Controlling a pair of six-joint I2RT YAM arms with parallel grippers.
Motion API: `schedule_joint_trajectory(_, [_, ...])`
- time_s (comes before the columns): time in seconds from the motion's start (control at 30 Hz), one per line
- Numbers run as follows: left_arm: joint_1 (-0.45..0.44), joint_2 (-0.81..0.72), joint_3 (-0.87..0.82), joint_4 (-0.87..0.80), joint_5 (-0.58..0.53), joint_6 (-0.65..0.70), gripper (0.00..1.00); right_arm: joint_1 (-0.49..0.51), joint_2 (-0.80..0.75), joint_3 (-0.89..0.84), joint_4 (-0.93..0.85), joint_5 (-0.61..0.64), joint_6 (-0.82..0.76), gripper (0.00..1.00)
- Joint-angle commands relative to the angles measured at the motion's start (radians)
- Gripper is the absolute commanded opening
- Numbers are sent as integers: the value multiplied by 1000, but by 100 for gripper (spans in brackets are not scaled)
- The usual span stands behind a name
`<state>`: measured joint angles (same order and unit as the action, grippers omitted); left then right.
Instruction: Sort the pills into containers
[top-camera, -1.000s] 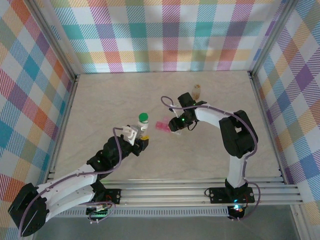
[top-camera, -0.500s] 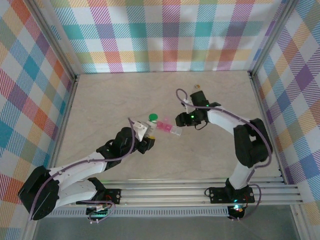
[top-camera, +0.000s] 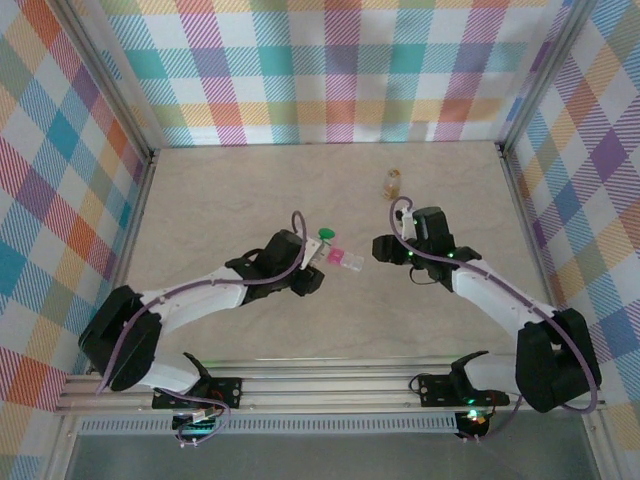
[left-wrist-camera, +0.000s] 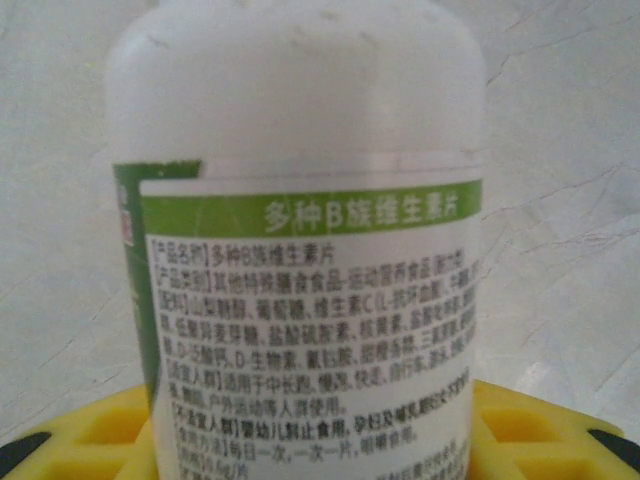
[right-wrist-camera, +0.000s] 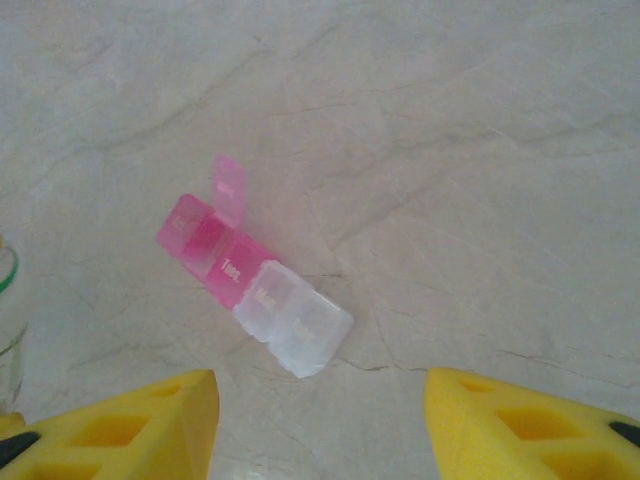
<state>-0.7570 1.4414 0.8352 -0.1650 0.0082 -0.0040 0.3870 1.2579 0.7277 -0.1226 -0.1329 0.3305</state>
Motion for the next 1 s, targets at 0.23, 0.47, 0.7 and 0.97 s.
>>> schedule_joint_trajectory(0.23, [-6, 208, 226, -314, -71, 9, 0, -6, -94, -41, 84, 56, 33, 59])
schedule_joint_trajectory(0.47, [-3, 310, 362, -493, -91, 25, 0, -7, -113, -46, 87, 47, 40, 59])
schedule_joint_trajectory(0.7, [10, 404, 502, -666, -99, 59, 0, -7, -124, -48, 86, 36, 44, 59])
schedule_joint_trajectory(0.97, [19, 480, 650, -837, -114, 116, 0, -7, -137, -51, 88, 21, 50, 59])
